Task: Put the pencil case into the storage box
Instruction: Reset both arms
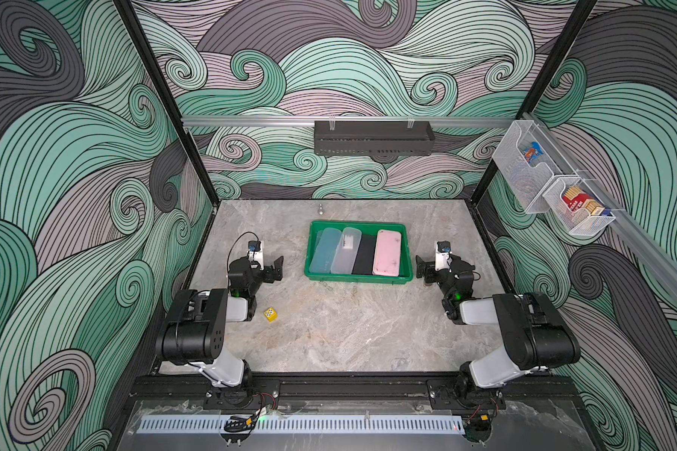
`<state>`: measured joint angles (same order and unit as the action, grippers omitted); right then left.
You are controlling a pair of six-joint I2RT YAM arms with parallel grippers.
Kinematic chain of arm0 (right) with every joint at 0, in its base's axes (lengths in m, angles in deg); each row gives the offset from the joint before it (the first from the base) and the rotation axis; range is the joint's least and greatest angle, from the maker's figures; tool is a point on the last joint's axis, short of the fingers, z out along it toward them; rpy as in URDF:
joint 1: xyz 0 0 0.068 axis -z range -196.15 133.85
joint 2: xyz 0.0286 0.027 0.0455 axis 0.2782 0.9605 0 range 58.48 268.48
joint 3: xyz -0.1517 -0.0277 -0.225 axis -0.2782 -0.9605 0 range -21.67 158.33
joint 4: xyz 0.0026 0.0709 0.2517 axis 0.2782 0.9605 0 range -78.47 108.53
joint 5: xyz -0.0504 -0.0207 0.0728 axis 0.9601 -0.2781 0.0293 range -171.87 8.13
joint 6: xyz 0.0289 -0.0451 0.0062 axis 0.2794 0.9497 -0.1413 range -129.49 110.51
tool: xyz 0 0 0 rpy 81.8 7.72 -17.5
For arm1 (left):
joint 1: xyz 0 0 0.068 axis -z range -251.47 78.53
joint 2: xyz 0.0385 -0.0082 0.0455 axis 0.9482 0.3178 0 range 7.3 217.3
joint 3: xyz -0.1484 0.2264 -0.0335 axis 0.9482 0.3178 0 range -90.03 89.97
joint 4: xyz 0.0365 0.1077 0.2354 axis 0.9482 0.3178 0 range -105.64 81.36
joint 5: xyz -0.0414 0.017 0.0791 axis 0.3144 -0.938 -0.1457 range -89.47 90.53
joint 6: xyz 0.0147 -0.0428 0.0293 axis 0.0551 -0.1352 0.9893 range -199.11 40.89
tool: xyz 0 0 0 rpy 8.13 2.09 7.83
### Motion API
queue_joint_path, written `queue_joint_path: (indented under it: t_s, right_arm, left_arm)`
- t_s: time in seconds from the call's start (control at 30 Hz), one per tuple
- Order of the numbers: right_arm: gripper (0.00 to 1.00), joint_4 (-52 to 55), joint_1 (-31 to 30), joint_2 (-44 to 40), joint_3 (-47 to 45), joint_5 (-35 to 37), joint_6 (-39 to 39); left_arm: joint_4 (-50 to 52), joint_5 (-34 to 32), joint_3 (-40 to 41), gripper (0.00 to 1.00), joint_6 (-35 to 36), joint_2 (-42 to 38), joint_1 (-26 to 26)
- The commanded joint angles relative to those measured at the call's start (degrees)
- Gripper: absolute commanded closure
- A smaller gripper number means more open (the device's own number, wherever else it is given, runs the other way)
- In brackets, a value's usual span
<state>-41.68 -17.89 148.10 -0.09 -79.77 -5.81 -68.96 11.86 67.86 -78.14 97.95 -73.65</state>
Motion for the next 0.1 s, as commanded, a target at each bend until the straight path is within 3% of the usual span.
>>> queue_joint_path:
  t_s: [0.0, 0.07]
  right_arm:
    - [0.01, 1.22, 0.55, -0.14, 1.05, -3.08, -0.78]
    - [0.01, 0.83, 0.58, -0.11, 0.84, -3.07, -0.78]
  left_arm:
    - [0.51, -0.46, -0.74, 0.01, -0.36, -0.03, 0.03]
    - [0.54, -0.43, -0.74, 0.01, -0.36, -0.04, -0.02]
